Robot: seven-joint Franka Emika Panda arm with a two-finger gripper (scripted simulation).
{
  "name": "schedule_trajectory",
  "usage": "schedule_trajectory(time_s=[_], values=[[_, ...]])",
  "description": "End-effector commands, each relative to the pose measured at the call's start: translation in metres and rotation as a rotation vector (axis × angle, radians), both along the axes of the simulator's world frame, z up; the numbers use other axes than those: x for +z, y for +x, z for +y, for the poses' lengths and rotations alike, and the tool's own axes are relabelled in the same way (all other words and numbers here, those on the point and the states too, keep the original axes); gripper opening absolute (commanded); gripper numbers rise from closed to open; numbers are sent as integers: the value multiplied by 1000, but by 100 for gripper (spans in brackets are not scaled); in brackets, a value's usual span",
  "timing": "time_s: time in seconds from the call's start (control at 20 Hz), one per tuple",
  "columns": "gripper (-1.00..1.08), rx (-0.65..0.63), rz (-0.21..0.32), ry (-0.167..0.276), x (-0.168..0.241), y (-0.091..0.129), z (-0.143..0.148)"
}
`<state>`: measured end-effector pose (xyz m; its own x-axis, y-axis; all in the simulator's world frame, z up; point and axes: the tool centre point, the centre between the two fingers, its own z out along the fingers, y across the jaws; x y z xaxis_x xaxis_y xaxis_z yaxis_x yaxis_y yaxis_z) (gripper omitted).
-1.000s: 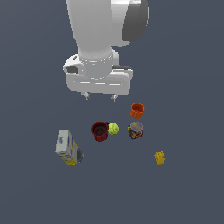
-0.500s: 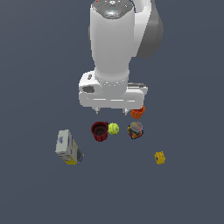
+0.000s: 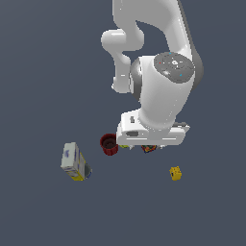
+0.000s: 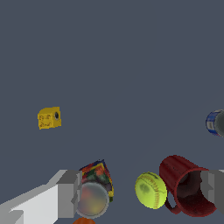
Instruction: Pick up a designated object from a clutter of objects.
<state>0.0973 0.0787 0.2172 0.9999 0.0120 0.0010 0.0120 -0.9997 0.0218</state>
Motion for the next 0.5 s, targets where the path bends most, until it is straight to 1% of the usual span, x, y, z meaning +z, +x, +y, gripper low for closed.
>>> schedule_trajectory(time_s=[0.0,0.25,0.45], values=[[100,19,-1,0,-20,11,23],[100,54,-1,4,-61,25,71],[100,77,0,9,-92,31,105]])
